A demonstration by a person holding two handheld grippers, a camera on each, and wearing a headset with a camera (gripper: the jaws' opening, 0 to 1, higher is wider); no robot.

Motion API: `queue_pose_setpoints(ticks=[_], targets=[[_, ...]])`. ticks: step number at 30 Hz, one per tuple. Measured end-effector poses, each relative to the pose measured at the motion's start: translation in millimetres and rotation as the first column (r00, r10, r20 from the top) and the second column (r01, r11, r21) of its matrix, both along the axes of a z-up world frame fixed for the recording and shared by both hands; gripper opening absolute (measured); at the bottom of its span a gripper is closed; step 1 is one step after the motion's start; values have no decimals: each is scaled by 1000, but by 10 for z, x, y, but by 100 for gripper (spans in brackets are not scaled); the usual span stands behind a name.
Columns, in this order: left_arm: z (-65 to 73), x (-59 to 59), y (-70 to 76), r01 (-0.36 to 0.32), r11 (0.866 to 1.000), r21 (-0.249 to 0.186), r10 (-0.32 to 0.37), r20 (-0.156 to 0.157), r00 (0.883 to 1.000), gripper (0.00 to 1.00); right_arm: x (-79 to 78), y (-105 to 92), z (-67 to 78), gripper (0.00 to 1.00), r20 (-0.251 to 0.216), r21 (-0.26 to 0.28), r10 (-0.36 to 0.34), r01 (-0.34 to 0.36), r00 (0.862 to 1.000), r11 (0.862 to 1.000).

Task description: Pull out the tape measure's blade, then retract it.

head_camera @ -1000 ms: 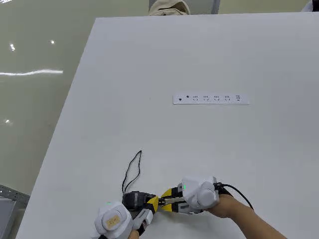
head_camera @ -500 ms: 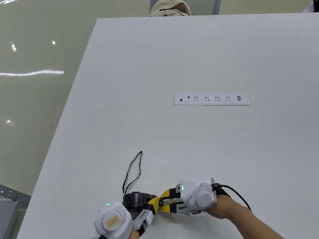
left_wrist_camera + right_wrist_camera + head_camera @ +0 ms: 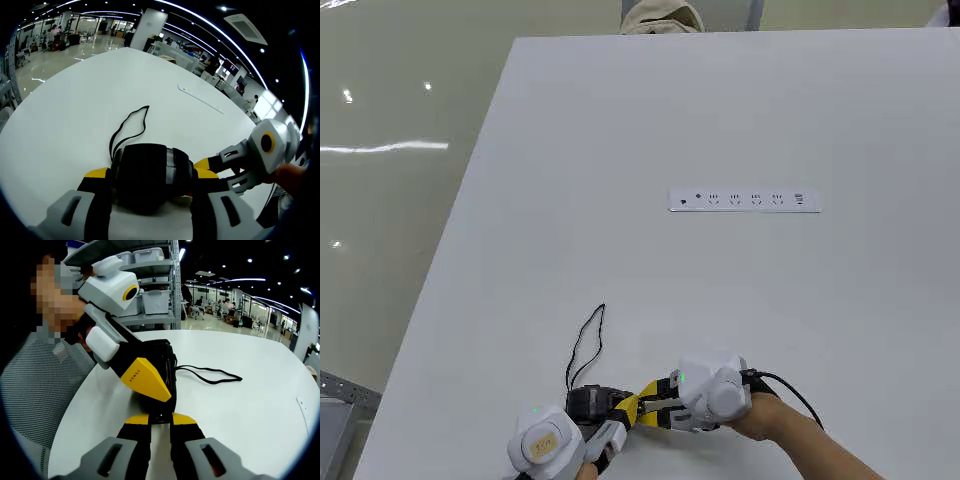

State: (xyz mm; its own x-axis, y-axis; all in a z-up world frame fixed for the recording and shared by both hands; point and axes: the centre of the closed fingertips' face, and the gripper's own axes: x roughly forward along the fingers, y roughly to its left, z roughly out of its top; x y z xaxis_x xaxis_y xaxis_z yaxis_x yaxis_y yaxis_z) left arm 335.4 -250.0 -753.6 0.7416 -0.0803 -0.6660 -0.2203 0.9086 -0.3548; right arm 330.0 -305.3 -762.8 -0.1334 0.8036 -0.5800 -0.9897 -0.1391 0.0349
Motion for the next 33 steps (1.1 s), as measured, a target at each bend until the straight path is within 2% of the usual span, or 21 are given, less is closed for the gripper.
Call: queue_pose_setpoints(ticks=[24,33], targets=[[-11,-18,-65,67,998,19,-67,-14,998,62,-35,-25,-92,13,-22,-19,-39,39,999,999],[-50,-33,-103,87,996,17,-86,-25,996,62,-38,-34,-155,13,-11,-35,-41,41,999,999]])
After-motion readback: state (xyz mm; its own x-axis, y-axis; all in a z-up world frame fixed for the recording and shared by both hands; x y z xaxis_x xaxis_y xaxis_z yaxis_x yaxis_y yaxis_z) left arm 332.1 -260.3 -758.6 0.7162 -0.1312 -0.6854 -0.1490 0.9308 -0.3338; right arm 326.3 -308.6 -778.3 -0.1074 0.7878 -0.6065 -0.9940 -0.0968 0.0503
